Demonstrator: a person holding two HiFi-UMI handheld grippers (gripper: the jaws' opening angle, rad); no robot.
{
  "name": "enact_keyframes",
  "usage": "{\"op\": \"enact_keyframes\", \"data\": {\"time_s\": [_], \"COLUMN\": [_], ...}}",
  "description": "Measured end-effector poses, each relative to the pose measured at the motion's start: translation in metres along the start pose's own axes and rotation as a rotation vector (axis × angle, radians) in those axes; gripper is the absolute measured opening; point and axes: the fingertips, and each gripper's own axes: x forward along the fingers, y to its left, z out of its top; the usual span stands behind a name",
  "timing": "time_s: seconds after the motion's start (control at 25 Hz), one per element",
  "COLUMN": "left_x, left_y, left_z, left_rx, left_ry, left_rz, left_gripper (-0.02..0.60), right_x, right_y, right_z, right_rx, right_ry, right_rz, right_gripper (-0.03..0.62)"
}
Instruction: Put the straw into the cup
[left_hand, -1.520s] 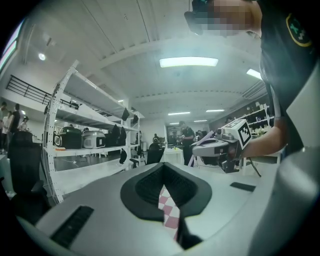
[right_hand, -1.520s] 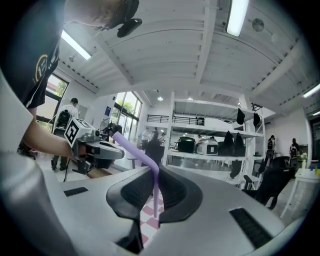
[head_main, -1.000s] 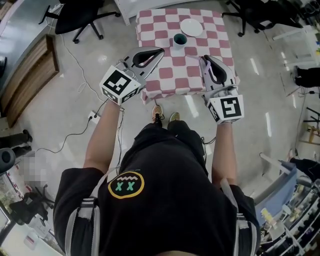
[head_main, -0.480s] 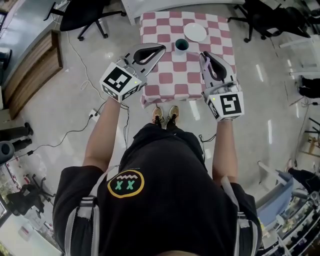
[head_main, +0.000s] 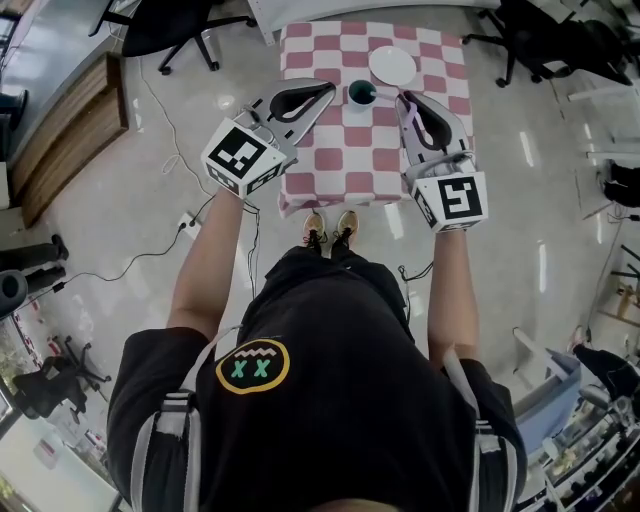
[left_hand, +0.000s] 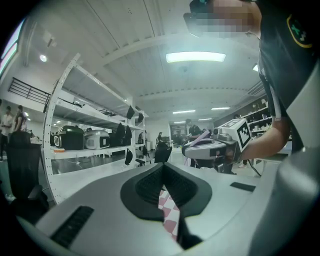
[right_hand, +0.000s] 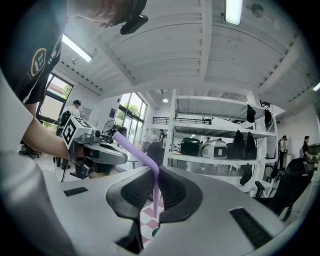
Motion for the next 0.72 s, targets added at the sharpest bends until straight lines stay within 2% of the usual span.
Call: {"op": "enact_keyframes", "data": {"time_s": [0.72], "left_x": [0.022], "left_y": [0.017], "left_z": [-0.016], "left_rx": [-0.022], "left_ry": [0.014], "left_rz": [0.014], "left_gripper": [0.015], "right_x": [0.048], "right_y": [-0.022], "right_z": [-0.052], "right_rx": [-0.003], "right_ry": [0.054], "right_rz": [0.011], "right_gripper": [0.052]}}
